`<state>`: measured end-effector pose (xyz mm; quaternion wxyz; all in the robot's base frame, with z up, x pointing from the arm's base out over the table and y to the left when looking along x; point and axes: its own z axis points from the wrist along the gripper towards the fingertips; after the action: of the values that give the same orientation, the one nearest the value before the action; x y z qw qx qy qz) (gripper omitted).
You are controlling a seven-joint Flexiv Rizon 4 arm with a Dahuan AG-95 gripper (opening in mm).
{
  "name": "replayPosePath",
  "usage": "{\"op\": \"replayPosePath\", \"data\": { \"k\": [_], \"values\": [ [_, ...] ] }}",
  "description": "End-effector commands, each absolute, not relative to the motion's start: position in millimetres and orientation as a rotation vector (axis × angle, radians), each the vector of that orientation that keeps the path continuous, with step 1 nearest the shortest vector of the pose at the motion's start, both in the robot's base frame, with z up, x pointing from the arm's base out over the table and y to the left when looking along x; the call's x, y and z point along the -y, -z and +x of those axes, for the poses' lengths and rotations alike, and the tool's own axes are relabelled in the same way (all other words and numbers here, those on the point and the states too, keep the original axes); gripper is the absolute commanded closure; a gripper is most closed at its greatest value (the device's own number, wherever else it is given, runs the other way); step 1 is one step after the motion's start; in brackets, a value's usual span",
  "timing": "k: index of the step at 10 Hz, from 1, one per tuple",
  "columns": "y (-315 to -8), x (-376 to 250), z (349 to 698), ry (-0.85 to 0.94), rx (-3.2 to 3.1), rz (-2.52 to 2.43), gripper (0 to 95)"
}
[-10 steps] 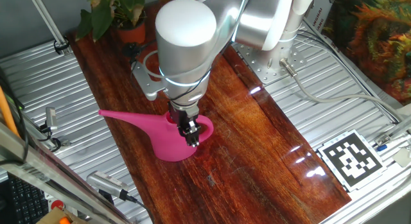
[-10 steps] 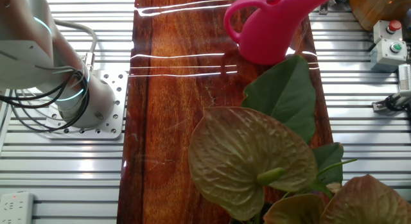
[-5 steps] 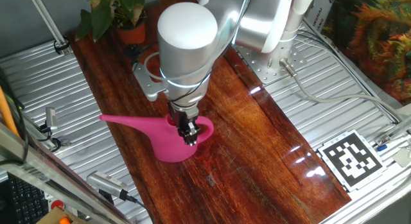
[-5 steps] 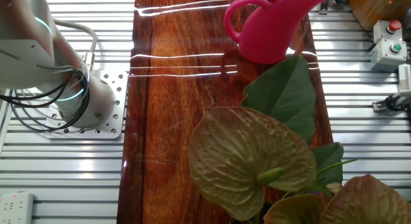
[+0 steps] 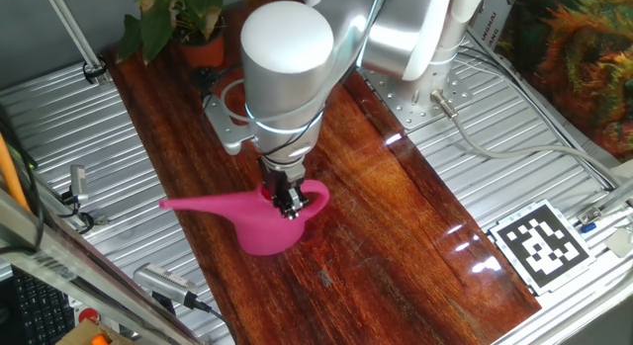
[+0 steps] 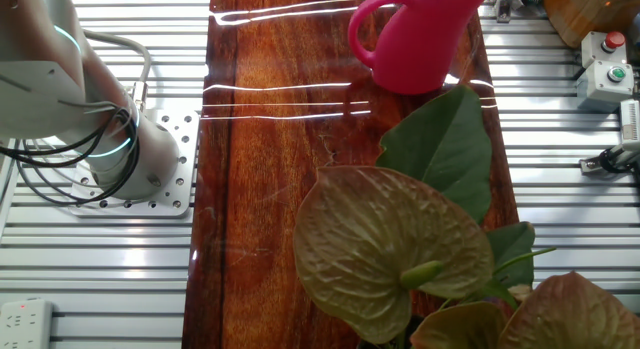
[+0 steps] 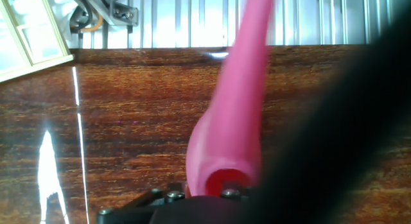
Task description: Water the plant
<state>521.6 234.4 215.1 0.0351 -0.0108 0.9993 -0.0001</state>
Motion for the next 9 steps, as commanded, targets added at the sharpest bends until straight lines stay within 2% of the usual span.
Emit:
{"op": "replayPosePath", "data": {
  "k": [1, 9],
  "values": [
    [-216.4, -233.3, 520.9, 0.0, -3.079, -0.041, 95.0],
    [-223.9, -214.9, 516.0, -0.051, -3.135, -0.032, 95.0]
  ]
}}
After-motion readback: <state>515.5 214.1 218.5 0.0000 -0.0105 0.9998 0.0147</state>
